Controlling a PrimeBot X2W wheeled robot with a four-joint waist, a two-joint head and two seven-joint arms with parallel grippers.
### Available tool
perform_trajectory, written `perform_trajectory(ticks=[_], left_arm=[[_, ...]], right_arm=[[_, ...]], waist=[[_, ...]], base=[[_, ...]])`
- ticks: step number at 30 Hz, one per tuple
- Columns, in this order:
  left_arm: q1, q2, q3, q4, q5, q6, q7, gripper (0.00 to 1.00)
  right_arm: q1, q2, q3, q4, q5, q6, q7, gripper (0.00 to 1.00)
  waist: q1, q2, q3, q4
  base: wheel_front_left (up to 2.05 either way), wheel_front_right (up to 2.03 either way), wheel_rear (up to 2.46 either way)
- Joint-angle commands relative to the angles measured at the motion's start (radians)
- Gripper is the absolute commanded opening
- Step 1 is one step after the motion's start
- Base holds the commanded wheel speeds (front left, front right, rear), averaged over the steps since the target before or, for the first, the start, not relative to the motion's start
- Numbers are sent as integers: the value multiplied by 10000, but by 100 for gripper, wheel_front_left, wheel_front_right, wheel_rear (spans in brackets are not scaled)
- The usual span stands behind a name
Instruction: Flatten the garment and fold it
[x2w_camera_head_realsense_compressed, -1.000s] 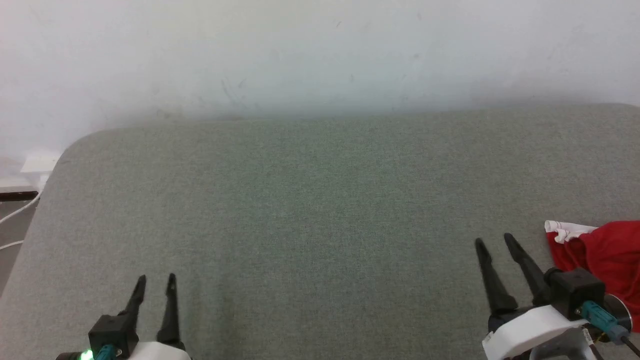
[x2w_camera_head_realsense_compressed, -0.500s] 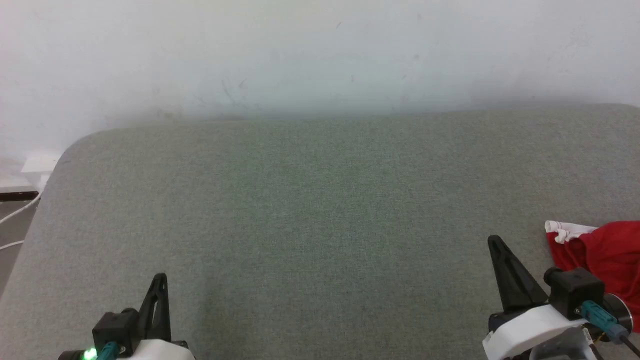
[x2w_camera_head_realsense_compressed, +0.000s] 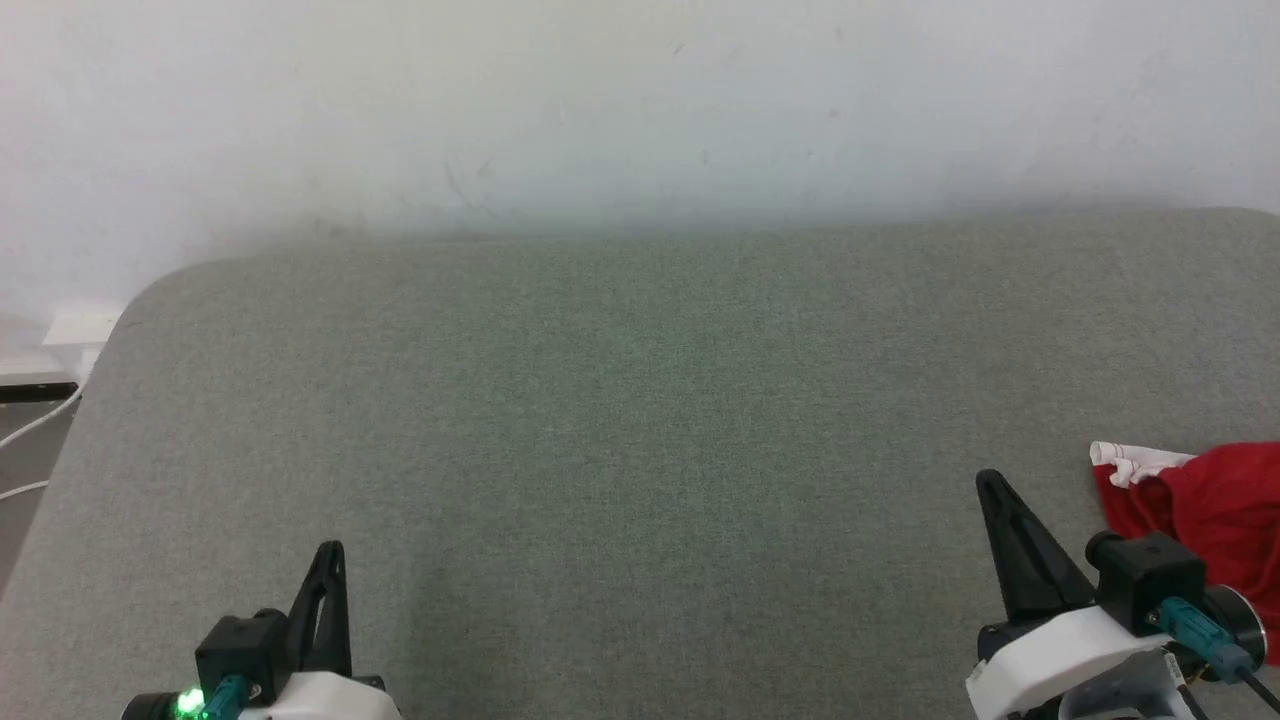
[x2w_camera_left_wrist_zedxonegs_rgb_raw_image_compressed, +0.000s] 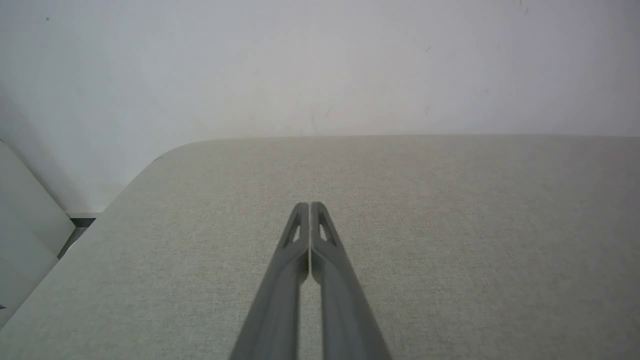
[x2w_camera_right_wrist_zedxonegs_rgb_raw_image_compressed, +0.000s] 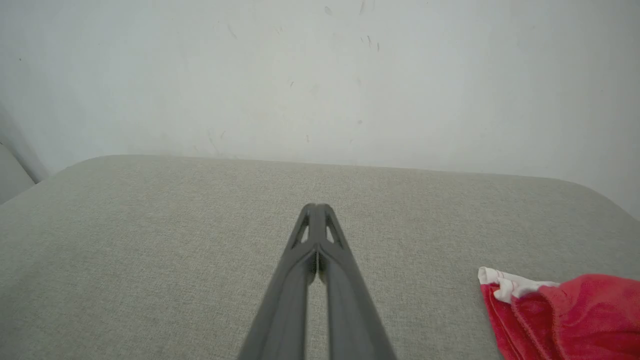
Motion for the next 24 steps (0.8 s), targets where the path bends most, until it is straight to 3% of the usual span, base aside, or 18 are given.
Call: perform_trajectory(ticks=[1, 24], left_arm=[[-196, -55, 15, -78, 140, -36, 54, 0], [-388, -304, 38, -359, 469, -116, 481, 0]], right_arm=[[-147, 13, -28, 30, -80, -2, 30, 0], [-320, 22, -85, 105, -293, -4, 129, 0]], waist=[[-1, -1, 0, 1], [-1, -1, -11, 13]], base=[[0, 0, 0], [0, 0, 0]])
